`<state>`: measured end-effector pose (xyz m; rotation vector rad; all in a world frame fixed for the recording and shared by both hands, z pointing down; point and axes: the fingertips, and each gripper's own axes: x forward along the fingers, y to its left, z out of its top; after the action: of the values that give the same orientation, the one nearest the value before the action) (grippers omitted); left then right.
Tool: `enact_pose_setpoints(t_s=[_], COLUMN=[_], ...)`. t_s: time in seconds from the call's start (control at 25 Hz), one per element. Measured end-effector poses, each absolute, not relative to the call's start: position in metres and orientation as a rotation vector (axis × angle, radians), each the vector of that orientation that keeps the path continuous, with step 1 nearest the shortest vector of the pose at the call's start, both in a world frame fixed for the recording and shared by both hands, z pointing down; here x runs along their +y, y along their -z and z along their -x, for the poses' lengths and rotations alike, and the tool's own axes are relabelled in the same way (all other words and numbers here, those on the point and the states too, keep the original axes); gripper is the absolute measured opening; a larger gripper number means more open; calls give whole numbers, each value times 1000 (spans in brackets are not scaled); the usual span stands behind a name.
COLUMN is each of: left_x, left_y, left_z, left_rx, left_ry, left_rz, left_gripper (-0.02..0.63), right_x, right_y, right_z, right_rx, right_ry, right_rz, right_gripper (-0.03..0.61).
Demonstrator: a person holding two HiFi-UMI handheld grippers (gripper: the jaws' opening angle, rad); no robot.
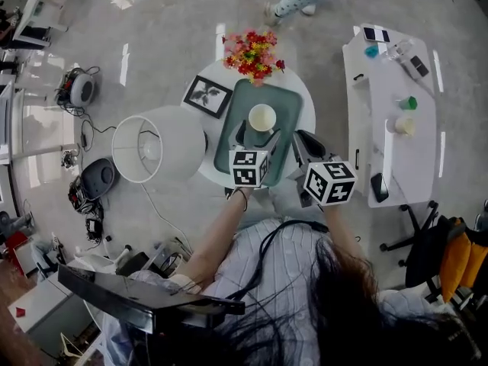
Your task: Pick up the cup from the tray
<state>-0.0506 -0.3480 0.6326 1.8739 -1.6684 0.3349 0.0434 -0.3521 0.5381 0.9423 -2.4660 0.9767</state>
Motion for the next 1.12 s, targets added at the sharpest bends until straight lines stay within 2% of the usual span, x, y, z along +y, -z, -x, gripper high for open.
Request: enact_pose_setpoints(t_s=[0.24, 0.52, 0.68, 1.12], left_x=[-360, -371, -376, -383], left_y=[-660, -686, -699, -701], left_z=[53, 64, 61, 52], left_rx=[-1679, -1753, -1779, -1757], left_ry=[-271, -295, -417, -496], left_rz=[-1687, -1482, -1516, -1669], left_gripper=[466, 480, 480, 479], right_x=[-355, -364, -369, -368], right_y=[-546, -554, -559, -569], right_z=[-40, -49, -57, -71], right_rx=[-2447, -2418, -2402, -2360], right_ry=[-994, -1012, -1021, -1053], right_rz=[-889, -893, -908, -916], right_gripper=[49, 49, 49, 49])
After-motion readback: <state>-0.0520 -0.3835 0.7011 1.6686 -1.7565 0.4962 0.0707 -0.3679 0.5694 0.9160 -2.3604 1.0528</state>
